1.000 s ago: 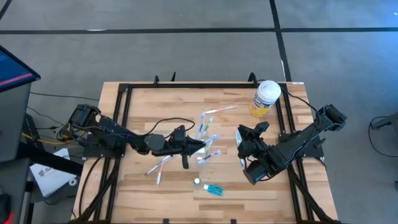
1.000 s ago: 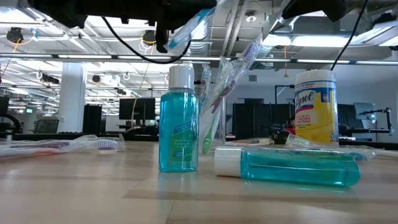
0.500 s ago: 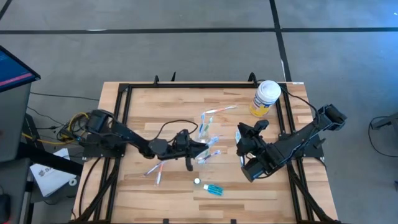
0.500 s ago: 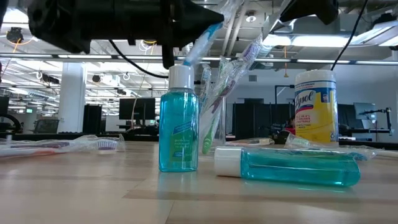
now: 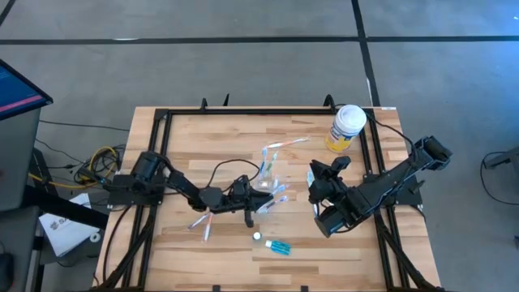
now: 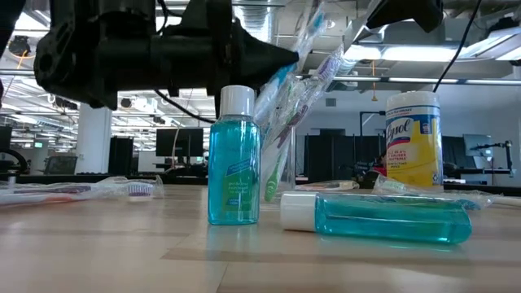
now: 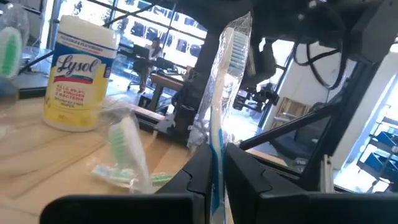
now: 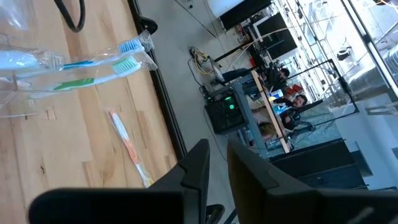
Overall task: Pick & Place toothbrushing station
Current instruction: Put the top blue toothbrush into the transparent organizer
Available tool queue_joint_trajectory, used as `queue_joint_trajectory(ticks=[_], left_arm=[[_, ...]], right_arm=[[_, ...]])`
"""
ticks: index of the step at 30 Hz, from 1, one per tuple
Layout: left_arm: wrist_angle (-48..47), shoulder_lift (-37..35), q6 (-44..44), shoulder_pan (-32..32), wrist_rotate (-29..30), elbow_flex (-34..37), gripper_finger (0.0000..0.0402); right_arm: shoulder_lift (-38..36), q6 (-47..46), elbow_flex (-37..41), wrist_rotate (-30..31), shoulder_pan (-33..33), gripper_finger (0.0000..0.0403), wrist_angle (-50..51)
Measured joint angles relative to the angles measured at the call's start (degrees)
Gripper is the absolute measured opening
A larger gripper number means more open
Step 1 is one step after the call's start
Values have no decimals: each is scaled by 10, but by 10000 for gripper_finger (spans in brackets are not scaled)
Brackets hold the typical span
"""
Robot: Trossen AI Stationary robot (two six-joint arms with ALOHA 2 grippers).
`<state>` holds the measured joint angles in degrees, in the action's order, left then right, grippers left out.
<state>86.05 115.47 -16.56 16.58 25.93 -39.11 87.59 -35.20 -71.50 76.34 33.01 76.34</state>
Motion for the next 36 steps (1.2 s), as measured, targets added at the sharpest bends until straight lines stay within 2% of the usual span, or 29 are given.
queue_joint_trajectory(ticks=[18,27,36], left_arm=[[19,14,25,9,0,-3,22],[18,14,41,21,27,-3,22],[8,14,43,22,29,-3,22]], right_arm=[[0,-8,0,0,0,48,0],[0,-9,0,0,0,48,0],[0,-9,0,-1,0,48,0]])
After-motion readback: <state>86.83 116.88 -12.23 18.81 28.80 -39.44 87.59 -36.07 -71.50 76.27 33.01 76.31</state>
